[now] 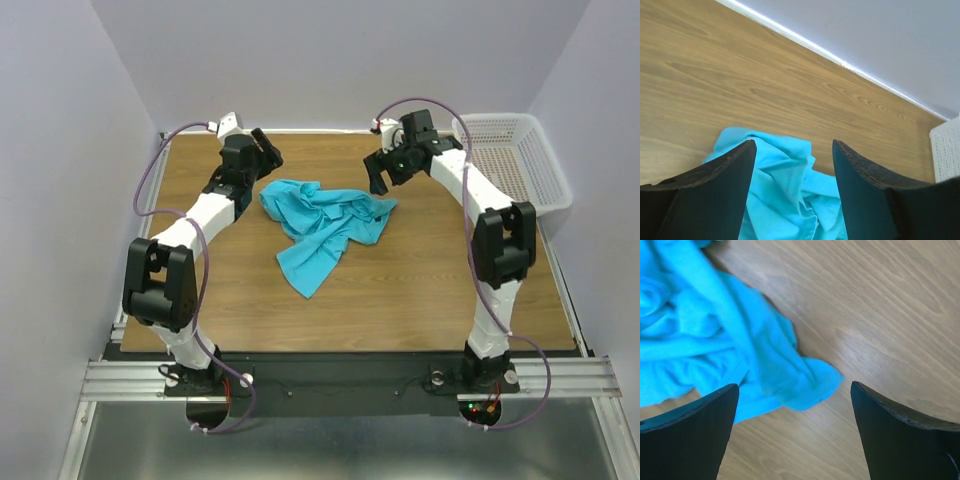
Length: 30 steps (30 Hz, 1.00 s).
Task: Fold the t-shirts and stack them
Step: Flatten the tshirt out
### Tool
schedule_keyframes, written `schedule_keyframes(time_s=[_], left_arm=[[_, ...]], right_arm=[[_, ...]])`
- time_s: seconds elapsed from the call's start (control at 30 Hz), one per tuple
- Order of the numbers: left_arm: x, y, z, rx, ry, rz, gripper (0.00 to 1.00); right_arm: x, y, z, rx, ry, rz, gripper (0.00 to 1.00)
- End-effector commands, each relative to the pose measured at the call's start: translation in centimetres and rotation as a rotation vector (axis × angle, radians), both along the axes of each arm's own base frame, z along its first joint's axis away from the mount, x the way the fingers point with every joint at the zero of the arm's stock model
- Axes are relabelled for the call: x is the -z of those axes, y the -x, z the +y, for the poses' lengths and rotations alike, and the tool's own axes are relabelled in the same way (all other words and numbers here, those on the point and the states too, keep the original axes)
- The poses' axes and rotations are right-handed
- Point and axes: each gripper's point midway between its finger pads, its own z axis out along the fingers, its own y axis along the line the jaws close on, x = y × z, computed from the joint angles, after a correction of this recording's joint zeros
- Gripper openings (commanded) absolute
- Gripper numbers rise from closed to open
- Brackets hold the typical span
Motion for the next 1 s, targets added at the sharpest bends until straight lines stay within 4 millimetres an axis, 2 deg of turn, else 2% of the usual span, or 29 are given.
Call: schedule_keyframes(time_s=[0.0,0.03,0.07,0.1,0.13,0.17,0.2,0.23,0.27,0.3,0.33,0.37,0.47,0.5,0.57,0.67,0.73,0.87,0.97], left_arm=[[-2.7,1.8,0.7,0.083,-0.08,-0.047,0.74],[-2.0,2.9,0.8,0.11,-0.102,-0.023,0.74],[-2.9,4.3,0.2,0.159,-0.084,-0.037,0.74],[-0.9,5.9,-0.3,0.211,-0.077,0.012,0.74],[-1.5,7.5,-0.5,0.245,-0.061,0.003,0.74],[-0.8,8.8,-1.0,0.276,-0.041,0.021,0.74],[2.0,11.2,-1.4,0.324,-0.029,0.088,0.74],[2.7,12.4,-1.5,0.338,-0.02,0.102,0.74],[2.2,14.0,-1.6,0.348,0.011,0.093,0.74],[4.7,15.8,-1.4,0.353,0.018,0.151,0.73],[5.6,17.5,-1.5,0.356,0.033,0.173,0.73],[6.2,18.1,-1.2,0.345,0.04,0.187,0.73],[8.0,19.4,-1.5,0.338,0.05,0.231,0.73],[9.2,19.9,-1.5,0.338,0.053,0.262,0.73],[10.5,20.0,-1.8,0.342,0.049,0.299,0.73],[11.5,19.5,-2.1,0.338,0.033,0.314,0.72],[11.2,19.2,-2.2,0.338,0.036,0.302,0.73],[8.5,18.8,-1.8,0.317,0.03,0.222,0.73],[7.3,19.3,-1.2,0.294,0.032,0.189,0.74]], right_arm=[[-8.4,2.0,1.1,-0.107,-0.116,-0.198,1.0],[-6.2,4.2,1.5,-0.185,-0.133,-0.15,1.0],[-6.1,6.3,2.4,-0.255,-0.189,-0.122,1.0],[-6.7,9.6,4.2,-0.418,-0.305,-0.091,1.0],[-4.1,12.5,4.4,-0.467,-0.345,0.006,1.0],[-3.4,13.9,4.8,-0.499,-0.377,0.043,1.0],[-2.2,16.1,5.8,-0.569,-0.387,0.086,0.93],[-1.2,17.4,6.3,-0.605,-0.362,0.11,0.93],[0.6,19.0,6.5,-0.627,-0.328,0.155,0.87],[1.8,19.4,6.5,-0.635,-0.26,0.149,0.85],[2.4,20.8,7.5,-0.67,-0.239,0.166,0.81],[2.6,21.1,7.9,-0.673,-0.232,0.174,0.8],[3.3,19.9,8.5,-0.593,-0.208,0.19,0.78],[3.3,18.7,8.7,-0.525,-0.19,0.176,0.78],[4.0,17.8,8.8,-0.476,-0.18,0.189,0.77],[4.7,16.7,9.1,-0.377,-0.189,0.209,0.77],[5.5,15.6,9.3,-0.262,-0.185,0.216,0.76],[7.5,14.1,9.8,-0.116,-0.155,0.23,0.76],[7.7,13.6,10.8,-0.056,-0.18,0.256,0.75]])
